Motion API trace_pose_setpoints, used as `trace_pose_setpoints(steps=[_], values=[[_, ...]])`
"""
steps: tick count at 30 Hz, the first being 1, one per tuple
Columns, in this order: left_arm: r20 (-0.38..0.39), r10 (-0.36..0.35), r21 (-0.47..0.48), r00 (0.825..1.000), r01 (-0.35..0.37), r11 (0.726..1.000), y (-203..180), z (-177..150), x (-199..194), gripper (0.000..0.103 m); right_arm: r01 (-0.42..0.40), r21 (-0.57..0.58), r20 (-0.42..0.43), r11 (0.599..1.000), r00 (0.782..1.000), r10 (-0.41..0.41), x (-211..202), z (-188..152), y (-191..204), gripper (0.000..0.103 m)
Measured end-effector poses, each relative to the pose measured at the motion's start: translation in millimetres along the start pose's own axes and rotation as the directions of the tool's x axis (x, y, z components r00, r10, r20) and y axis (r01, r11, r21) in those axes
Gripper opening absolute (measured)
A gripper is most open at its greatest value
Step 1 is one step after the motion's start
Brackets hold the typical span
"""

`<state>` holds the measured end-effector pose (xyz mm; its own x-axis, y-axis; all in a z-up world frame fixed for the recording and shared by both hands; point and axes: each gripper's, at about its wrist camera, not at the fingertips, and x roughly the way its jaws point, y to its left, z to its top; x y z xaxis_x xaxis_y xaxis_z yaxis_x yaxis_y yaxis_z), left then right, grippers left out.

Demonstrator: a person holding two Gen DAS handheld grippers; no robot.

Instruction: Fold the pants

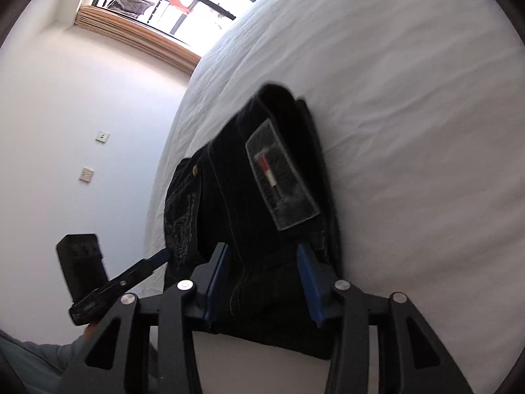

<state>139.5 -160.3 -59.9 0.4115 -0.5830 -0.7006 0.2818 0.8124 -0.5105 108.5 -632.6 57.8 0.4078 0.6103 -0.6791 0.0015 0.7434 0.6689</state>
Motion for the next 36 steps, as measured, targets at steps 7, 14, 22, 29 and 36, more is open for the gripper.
trace_pose_setpoints(steps=[7,14,22,29,36], values=[[-0.007,0.031,0.033,0.999,-0.031,0.999,4,-6,-1,0.081,-0.164,-0.149,0.008,0.975,0.986,0.167,19,57,65,0.068],[-0.014,-0.005,0.014,1.000,0.005,1.000,12,9,13,0.081,-0.018,-0.016,-0.062,1.000,0.998,0.017,89,85,24,0.058],[-0.048,0.031,0.066,0.998,-0.028,0.997,29,62,53,0.081,-0.243,0.010,0.028,0.970,0.970,0.243,7,27,30,0.079],[-0.029,0.065,0.081,0.997,-0.062,0.995,35,65,52,0.081,-0.141,0.116,0.040,0.983,0.990,0.137,-16,-14,-14,0.068],[0.009,0.084,-0.081,0.996,-0.083,0.993,62,29,-2,0.081,-0.062,0.046,0.052,0.997,0.997,0.060,-39,23,-18,0.083]])
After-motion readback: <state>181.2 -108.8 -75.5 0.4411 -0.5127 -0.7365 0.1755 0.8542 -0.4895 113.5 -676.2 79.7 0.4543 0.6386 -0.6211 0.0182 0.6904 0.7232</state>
